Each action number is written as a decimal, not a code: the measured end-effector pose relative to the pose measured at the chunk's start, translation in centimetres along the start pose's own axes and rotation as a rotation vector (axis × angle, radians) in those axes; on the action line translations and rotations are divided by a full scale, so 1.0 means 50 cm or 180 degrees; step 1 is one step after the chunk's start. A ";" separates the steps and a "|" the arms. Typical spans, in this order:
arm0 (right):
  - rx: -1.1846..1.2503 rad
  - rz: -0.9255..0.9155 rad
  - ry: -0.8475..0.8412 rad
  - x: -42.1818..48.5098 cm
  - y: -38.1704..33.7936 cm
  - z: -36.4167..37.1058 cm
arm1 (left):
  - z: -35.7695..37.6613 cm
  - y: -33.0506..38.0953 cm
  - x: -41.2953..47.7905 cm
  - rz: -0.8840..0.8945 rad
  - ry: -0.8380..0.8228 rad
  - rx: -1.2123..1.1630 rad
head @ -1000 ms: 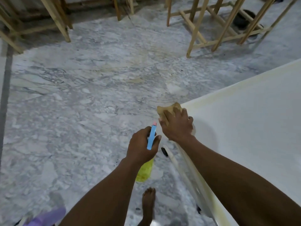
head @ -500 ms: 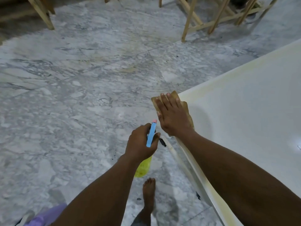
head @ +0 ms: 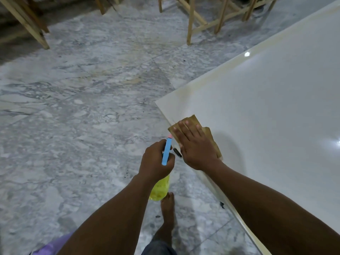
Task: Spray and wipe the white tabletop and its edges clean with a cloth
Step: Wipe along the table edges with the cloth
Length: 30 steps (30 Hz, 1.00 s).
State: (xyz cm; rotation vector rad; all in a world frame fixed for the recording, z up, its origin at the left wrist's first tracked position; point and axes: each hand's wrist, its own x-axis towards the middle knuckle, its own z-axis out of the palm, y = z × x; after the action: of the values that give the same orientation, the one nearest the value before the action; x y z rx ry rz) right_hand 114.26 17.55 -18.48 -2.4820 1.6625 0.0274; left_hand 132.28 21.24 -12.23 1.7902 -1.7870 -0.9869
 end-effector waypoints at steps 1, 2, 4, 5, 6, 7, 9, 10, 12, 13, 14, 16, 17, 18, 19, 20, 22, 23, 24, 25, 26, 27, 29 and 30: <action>-0.0023 0.0013 -0.0013 -0.034 0.001 -0.001 | 0.007 0.008 -0.020 0.0005 -0.0026 0.0015; -0.0048 0.0022 -0.0024 -0.063 0.003 -0.001 | 0.013 0.014 -0.036 0.0007 -0.0045 0.0026; -0.0071 0.0045 -0.0032 -0.121 0.006 -0.001 | 0.026 0.029 -0.069 0.0025 -0.0059 0.0046; -0.0072 0.0060 -0.0037 -0.150 0.006 0.000 | 0.033 0.037 -0.085 0.0039 -0.0056 0.0050; -0.0091 0.0078 -0.0043 -0.179 0.007 0.001 | 0.040 0.045 -0.101 0.0066 -0.0060 0.0050; -0.0098 0.0119 -0.0047 -0.216 0.009 0.002 | 0.052 0.056 -0.121 0.0110 -0.0090 0.0050; -0.0103 0.0140 -0.0072 -0.266 0.010 0.006 | 0.069 0.065 -0.144 0.0133 -0.0133 0.0045; -0.0104 0.0157 -0.0072 -0.297 0.011 0.008 | 0.080 0.072 -0.158 0.0154 -0.0165 0.0060; -0.0093 0.0187 -0.0106 -0.360 0.015 0.011 | 0.106 0.088 -0.187 0.0227 -0.0227 0.0102; -0.0089 0.0204 -0.0125 -0.390 0.017 0.013 | 0.119 0.096 -0.201 0.0258 -0.0258 0.0112; -0.0078 0.0221 -0.0144 -0.422 0.019 0.015 | 0.132 0.106 -0.217 0.0287 -0.0293 0.0124; -0.0057 0.0266 -0.0150 -0.486 0.020 0.019 | 0.160 0.123 -0.249 0.0361 -0.0378 0.0131; -0.0048 0.0291 -0.0157 -0.513 0.021 0.020 | 0.174 0.130 -0.262 0.0402 -0.0426 0.0122; -0.0042 0.0331 -0.0152 -0.550 0.023 0.023 | 0.192 0.140 -0.281 0.0443 -0.0498 0.0112; -0.0046 0.0337 -0.0156 -0.571 0.024 0.025 | 0.202 0.144 -0.290 0.0465 -0.0529 0.0114; -0.0043 0.0358 -0.0149 -0.597 0.025 0.029 | 0.215 0.150 -0.302 0.0503 -0.0563 0.0127; -0.0033 0.0384 -0.0117 -0.646 0.027 0.036 | 0.240 0.162 -0.327 0.0622 -0.0649 0.0166; -0.0043 0.0397 -0.0106 -0.668 0.028 0.041 | 0.251 0.168 -0.339 0.0677 -0.0691 0.0195; -0.0048 0.0413 -0.0099 -0.691 0.029 0.046 | 0.261 0.173 -0.352 0.0731 -0.0735 0.0214; -0.0054 0.0427 -0.0096 -0.712 0.028 0.053 | 0.270 0.178 -0.364 0.0763 -0.0773 0.0226; -0.0056 0.0436 -0.0086 -0.732 0.029 0.059 | 0.277 0.182 -0.374 0.0778 -0.0801 0.0229; -0.0065 0.0443 -0.0089 -0.752 0.030 0.063 | 0.284 0.186 -0.383 0.0770 -0.0823 0.0234; -0.0089 0.0432 -0.0091 -0.791 0.030 0.069 | 0.294 0.196 -0.400 0.0732 -0.0859 0.0256; -0.0114 0.0406 -0.0100 -0.809 0.031 0.072 | 0.297 0.200 -0.408 0.0727 -0.0869 0.0270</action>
State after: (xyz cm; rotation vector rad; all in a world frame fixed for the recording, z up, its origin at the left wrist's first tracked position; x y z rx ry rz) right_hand 97.55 54.60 -18.15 -2.3838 1.8203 0.1112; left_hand 116.29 43.11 -10.90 1.5113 -2.1723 -1.1179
